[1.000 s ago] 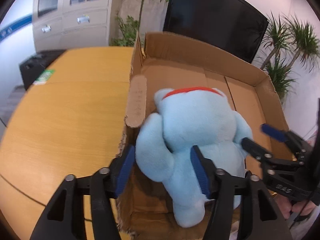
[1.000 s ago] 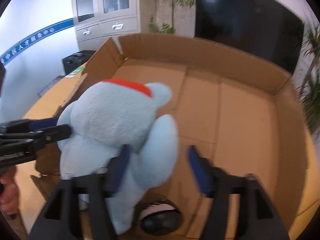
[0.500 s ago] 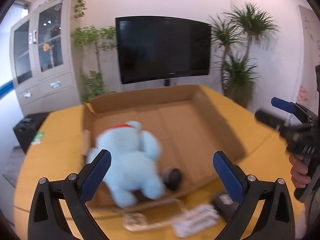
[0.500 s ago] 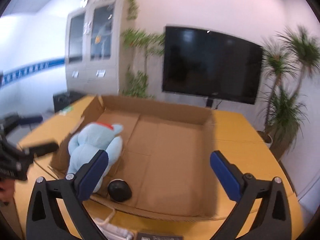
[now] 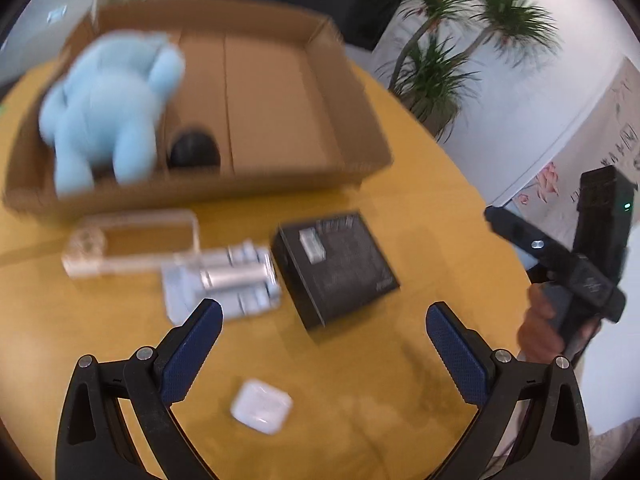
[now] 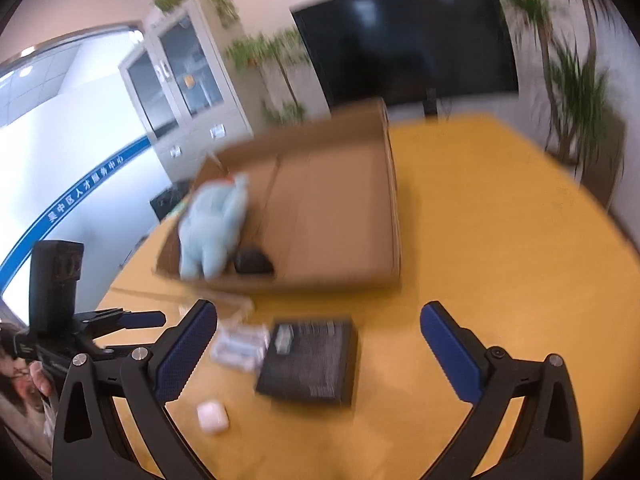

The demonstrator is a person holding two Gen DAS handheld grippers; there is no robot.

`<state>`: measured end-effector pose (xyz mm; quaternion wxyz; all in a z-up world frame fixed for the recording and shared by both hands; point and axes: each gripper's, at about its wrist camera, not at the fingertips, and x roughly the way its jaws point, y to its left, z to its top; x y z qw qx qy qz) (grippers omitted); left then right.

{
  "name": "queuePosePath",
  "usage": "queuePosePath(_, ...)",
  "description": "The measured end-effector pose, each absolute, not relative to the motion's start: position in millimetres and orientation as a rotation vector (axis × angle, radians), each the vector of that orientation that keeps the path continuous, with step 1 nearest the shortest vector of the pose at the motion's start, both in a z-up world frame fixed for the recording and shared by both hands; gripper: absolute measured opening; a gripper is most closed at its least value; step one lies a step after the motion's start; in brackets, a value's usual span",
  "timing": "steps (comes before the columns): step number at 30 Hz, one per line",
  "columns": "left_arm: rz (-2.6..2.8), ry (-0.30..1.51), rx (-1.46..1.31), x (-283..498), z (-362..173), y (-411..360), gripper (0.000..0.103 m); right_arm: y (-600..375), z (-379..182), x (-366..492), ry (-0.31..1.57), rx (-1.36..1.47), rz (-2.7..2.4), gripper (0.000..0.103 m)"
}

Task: Organize objects
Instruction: 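Move both tools back toward the black product box on the table, then close the right gripper on the black box while the left gripper also clamps it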

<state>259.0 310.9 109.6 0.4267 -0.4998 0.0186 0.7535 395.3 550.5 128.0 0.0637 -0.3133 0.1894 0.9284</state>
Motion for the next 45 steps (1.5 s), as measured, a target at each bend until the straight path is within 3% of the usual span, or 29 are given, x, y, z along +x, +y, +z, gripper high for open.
queuePosePath(8, 1.819, -0.116, -1.349, 258.7, 77.3, 328.0, 0.103, 571.1, 60.1, 367.3, 0.818, -1.241, 2.744, 0.101)
queuePosePath(16, 1.779, -0.099, -1.334, 259.2, 65.0, 355.9, 0.099, 575.3, 22.1, 351.6, 0.96, -1.392, 2.725, 0.083)
queuePosePath(22, 1.747, -0.078, -1.388, 253.0, 48.0, 363.1, 0.096, 577.0, 5.7, 348.7, 1.045, -1.448, 2.731, 0.063)
queuePosePath(27, 1.7, -0.087, -1.408, 250.3, 39.9, 368.2, 0.095, 578.6, 0.2, 349.6, 1.083, -1.481, 2.747, 0.054)
queuePosePath(37, 1.709, -0.095, -1.436, 243.7, 30.9, 364.4, 0.063, 581.2, -4.5, 351.2, 1.095, -1.476, 2.762, 0.051)
queuePosePath(40, 1.71, -0.106, -1.444, 241.2, 27.8, 361.7, 0.056, 580.4, -3.7, 351.4, 1.087, -1.473, 2.769, 0.051)
queuePosePath(45, 1.715, -0.096, -1.436, 241.2, 27.3, 361.4, 0.053, 581.2, -4.3, 351.4, 1.067, -1.467, 2.781, 0.051)
